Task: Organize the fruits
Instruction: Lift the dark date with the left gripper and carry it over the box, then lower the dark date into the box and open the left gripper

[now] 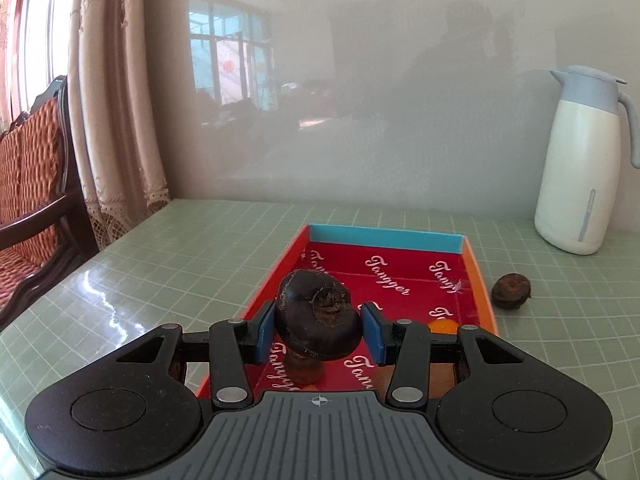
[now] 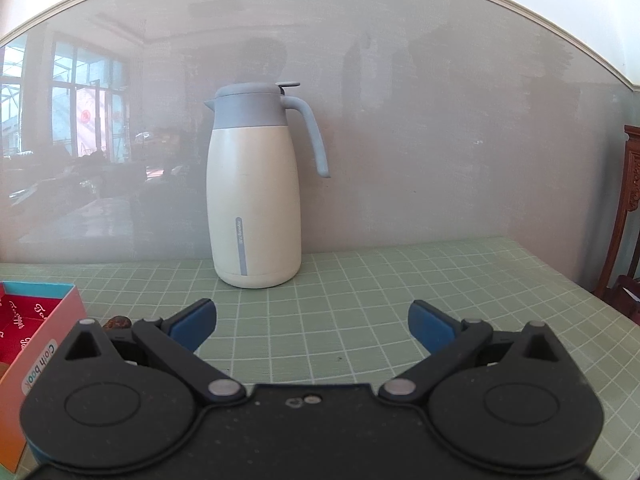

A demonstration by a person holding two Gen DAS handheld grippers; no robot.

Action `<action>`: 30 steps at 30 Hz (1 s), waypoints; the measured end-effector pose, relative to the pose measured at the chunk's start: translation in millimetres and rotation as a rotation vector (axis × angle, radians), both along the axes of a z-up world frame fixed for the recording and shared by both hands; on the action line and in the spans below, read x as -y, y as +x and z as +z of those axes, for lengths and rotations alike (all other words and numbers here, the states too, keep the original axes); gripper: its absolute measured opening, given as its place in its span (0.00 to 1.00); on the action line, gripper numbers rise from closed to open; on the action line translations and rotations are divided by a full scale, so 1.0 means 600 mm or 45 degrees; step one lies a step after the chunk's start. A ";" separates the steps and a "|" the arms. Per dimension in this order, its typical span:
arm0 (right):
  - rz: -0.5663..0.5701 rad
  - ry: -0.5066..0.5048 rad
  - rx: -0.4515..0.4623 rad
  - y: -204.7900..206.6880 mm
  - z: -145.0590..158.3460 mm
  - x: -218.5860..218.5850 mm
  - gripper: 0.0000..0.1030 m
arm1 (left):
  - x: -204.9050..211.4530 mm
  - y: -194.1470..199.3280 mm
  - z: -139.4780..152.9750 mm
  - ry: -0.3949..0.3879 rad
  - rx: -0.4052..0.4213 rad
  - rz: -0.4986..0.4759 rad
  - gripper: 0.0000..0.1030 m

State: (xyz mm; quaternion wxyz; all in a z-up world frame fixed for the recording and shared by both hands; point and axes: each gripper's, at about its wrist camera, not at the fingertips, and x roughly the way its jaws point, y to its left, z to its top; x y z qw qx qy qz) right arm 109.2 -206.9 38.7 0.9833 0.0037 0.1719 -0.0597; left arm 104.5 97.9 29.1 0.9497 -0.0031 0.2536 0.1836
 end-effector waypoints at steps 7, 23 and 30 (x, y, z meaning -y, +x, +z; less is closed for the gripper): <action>0.025 -0.007 0.004 0.001 0.000 -0.016 1.00 | -0.009 0.031 0.000 0.009 -0.020 -0.001 0.44; 0.010 -0.003 -0.011 0.010 -0.005 -0.009 1.00 | 0.001 0.079 -0.035 -0.075 -0.070 -0.065 0.44; 0.031 -0.004 -0.012 0.014 -0.004 -0.025 1.00 | 0.001 0.077 -0.036 -0.082 -0.070 -0.065 0.44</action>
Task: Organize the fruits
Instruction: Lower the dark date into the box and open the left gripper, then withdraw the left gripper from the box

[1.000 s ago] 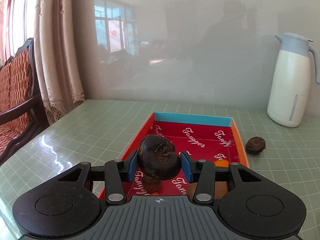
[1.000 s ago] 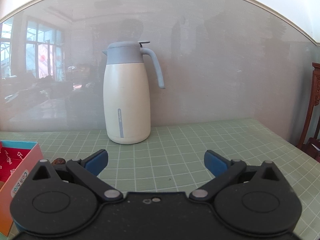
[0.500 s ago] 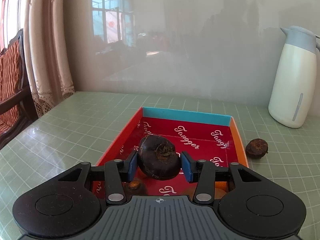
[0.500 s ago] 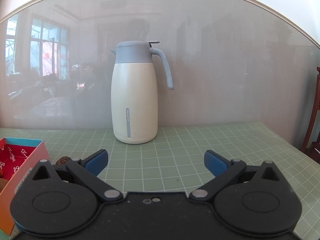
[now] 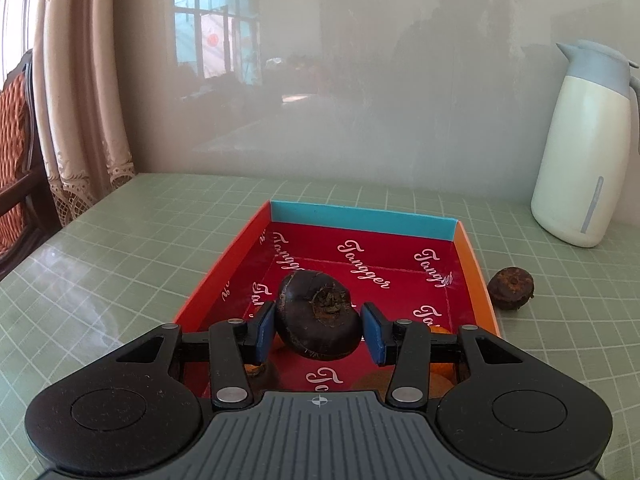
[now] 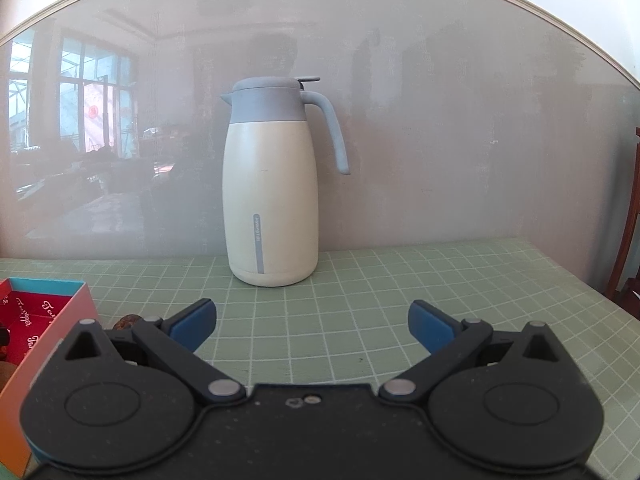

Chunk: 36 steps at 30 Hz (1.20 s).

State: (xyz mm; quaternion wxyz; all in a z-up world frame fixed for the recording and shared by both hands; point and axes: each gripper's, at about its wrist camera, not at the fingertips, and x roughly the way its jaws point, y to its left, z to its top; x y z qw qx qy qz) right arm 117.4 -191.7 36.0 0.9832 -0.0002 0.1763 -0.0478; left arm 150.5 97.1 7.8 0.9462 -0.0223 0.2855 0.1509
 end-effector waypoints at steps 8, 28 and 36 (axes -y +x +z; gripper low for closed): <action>-0.067 -0.061 -0.001 0.006 -0.004 -0.017 1.00 | -0.003 -0.001 -0.001 -0.007 0.004 0.027 0.44; -0.012 -0.040 -0.012 0.014 -0.002 -0.035 1.00 | -0.015 -0.005 0.002 -0.033 0.003 0.059 0.45; 0.023 -0.041 -0.023 0.021 -0.005 -0.055 1.00 | -0.022 -0.027 0.020 -0.004 0.053 0.079 0.62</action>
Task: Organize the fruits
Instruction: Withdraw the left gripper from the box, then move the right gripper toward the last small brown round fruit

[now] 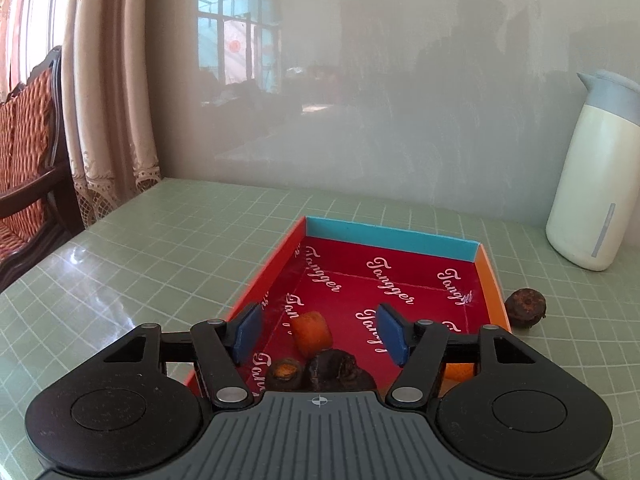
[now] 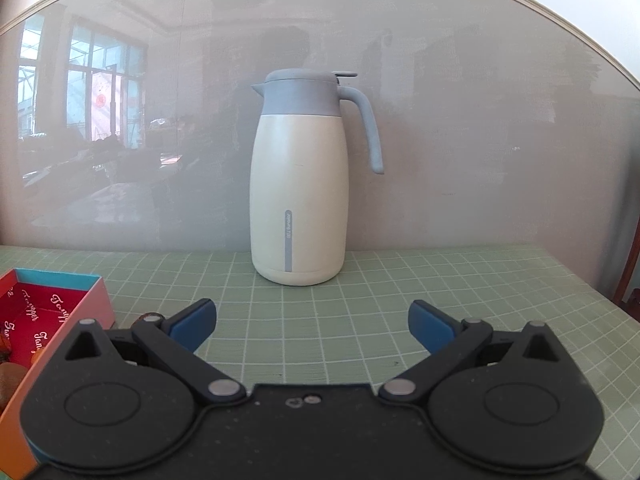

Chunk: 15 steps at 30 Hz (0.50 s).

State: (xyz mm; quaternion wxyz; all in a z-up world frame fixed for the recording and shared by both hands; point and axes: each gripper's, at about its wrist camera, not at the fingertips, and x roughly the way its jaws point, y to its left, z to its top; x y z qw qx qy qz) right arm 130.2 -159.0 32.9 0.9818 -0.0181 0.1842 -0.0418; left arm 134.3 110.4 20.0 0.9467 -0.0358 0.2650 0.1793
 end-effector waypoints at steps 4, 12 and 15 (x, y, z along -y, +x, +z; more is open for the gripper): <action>0.027 -0.001 -0.007 0.007 -0.002 -0.016 1.00 | -0.009 -0.018 0.012 0.012 0.024 0.019 0.72; 0.090 -0.008 -0.029 0.024 -0.010 -0.055 1.00 | -0.044 -0.072 0.033 0.065 0.085 0.085 0.80; 0.114 -0.015 -0.039 0.029 -0.013 -0.070 1.00 | -0.063 -0.098 0.035 0.094 0.108 0.147 0.85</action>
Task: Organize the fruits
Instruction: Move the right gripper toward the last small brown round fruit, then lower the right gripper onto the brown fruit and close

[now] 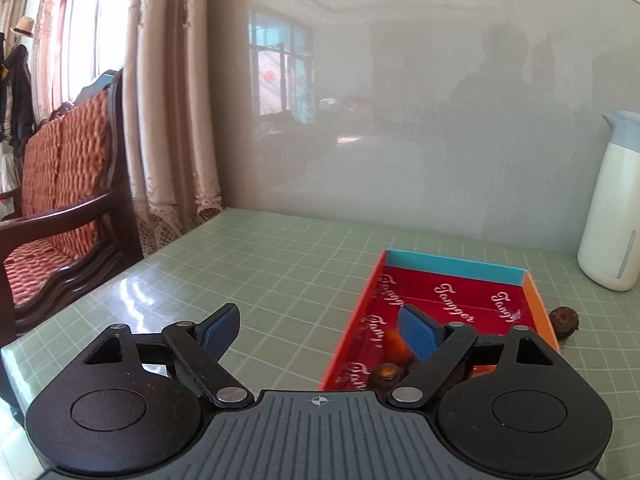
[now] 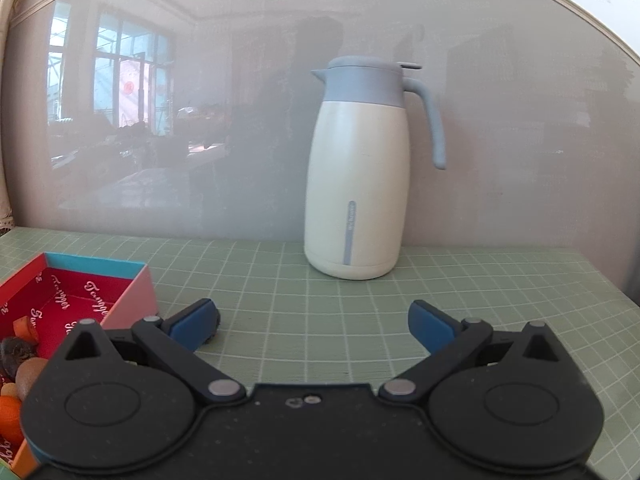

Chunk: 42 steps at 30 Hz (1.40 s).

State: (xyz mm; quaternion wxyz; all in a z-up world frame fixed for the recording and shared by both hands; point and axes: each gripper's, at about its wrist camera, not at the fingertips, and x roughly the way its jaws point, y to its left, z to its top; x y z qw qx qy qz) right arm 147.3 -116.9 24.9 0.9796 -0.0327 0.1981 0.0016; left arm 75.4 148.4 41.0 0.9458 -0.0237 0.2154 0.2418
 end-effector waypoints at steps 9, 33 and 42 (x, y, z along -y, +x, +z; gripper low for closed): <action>0.070 -0.003 -0.046 0.015 -0.015 -0.033 1.00 | -0.066 -0.054 -0.020 -0.022 0.009 0.175 0.90; 0.208 0.025 -0.241 0.109 -0.060 -0.087 0.84 | -0.180 -0.120 -0.039 -0.120 0.079 0.484 0.96; 0.198 0.174 -0.360 0.159 -0.088 -0.073 0.70 | -0.175 -0.117 -0.041 -0.106 0.067 0.467 0.96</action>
